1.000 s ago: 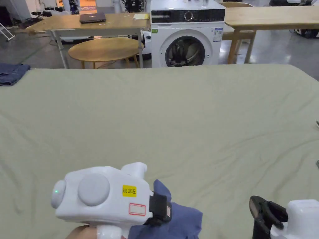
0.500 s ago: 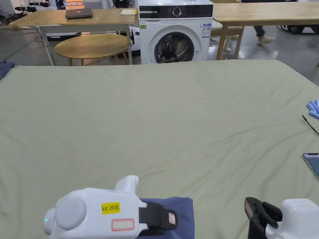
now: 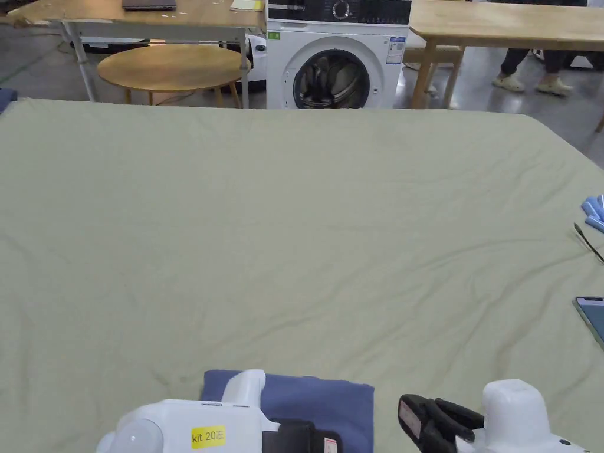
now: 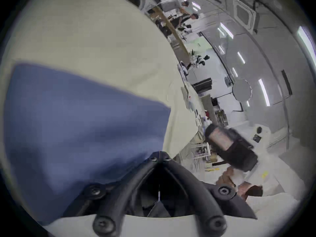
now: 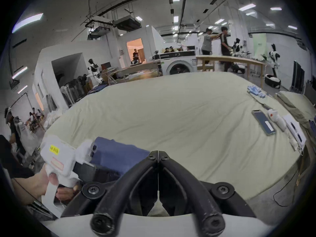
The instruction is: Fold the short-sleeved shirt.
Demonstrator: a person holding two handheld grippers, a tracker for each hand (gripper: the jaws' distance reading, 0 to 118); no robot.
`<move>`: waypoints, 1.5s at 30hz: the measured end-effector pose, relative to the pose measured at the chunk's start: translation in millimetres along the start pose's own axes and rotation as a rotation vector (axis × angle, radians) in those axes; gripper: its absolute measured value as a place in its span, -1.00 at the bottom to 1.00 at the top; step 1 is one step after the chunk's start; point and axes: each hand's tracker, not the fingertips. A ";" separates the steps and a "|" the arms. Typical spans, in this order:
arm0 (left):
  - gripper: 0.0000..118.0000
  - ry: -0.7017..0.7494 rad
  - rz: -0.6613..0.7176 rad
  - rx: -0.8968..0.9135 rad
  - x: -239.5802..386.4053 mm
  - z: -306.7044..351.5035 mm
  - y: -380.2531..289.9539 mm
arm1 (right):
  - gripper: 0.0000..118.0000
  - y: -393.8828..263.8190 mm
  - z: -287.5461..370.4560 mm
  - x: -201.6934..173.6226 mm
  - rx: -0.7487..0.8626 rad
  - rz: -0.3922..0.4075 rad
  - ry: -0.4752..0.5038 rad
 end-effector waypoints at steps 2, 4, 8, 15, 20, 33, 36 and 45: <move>-1.00 0.025 -0.016 0.055 -0.1 32.2 7.0 | -1.00 4.1 -20.5 9.6 -0.063 -0.140 0.216; -1.00 0.077 -0.011 0.092 -7.9 62.5 11.1 | -1.00 5.6 -50.6 19.0 -0.154 -0.270 0.409; -1.00 0.170 0.009 0.128 -30.9 101.9 18.0 | -1.00 -1.1 -114.7 32.2 -0.313 -0.371 0.577; -1.00 0.158 0.080 0.045 -73.5 109.2 29.8 | -1.00 -30.9 -175.8 84.2 -0.459 -0.656 0.688; 0.72 0.030 0.082 -0.016 -92.6 92.7 39.8 | -1.00 -30.1 -177.5 89.3 -0.456 -0.705 0.736; -0.49 -0.045 0.192 -0.059 -117.7 46.4 43.0 | -1.00 -21.5 -173.6 84.6 -0.470 -0.675 0.694; -0.53 -0.028 0.178 -0.034 -111.8 65.9 47.4 | -1.00 -9.9 -161.1 73.7 -0.443 -0.603 0.652; -0.53 0.234 0.161 0.084 -145.9 253.4 90.9 | -1.00 14.1 -146.7 38.4 -0.378 -0.499 0.660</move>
